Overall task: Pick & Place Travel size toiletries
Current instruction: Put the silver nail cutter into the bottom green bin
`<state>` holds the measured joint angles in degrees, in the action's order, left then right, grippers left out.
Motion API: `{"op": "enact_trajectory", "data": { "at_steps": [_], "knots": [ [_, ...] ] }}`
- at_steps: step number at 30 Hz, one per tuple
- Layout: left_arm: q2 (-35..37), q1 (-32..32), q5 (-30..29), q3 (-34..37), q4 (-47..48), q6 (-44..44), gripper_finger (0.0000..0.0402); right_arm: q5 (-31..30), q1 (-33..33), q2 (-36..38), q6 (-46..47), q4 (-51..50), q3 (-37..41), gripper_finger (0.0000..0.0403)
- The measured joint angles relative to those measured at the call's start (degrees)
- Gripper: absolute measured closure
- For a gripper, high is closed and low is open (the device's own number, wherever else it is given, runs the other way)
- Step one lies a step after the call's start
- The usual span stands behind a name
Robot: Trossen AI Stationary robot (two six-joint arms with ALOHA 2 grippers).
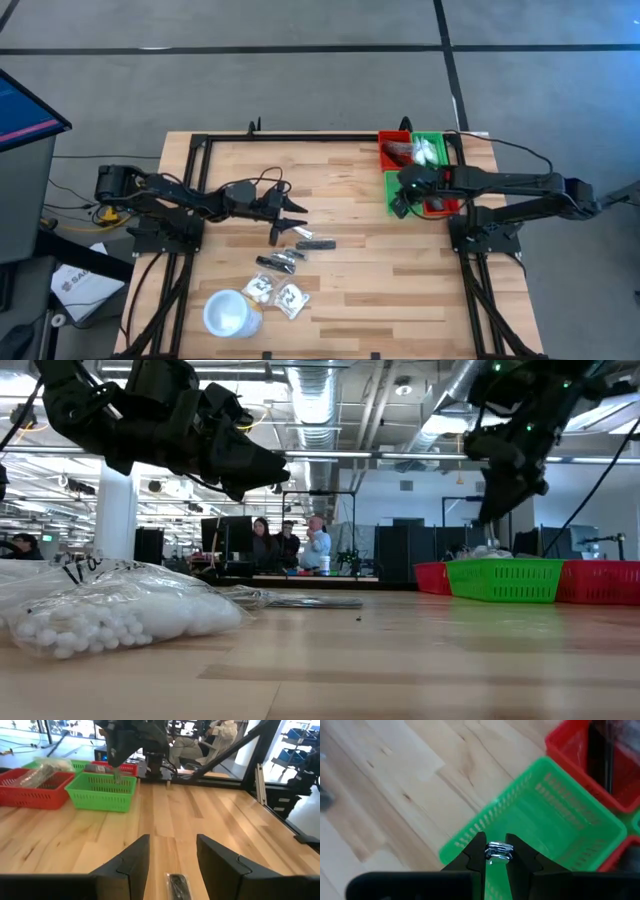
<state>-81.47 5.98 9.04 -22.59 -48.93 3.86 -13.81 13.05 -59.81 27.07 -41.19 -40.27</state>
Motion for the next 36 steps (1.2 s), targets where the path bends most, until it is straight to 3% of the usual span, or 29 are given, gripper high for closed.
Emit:
{"op": "enact_trajectory", "data": {
  "at_steps": [18, 36],
  "knots": [
    [0.0, -2.2, 0.0, 0.0, 2.5, -0.1, 0.0247, 0.2, 2.4, -10.1, -1.1, 1.2, 1.0, 0.0345],
    [0.0, -2.3, 0.0, 0.0, 3.4, -0.1, 0.0247, -2.2, 2.7, -8.4, -4.5, 2.9, 1.0, 0.0339]
  ]
}}
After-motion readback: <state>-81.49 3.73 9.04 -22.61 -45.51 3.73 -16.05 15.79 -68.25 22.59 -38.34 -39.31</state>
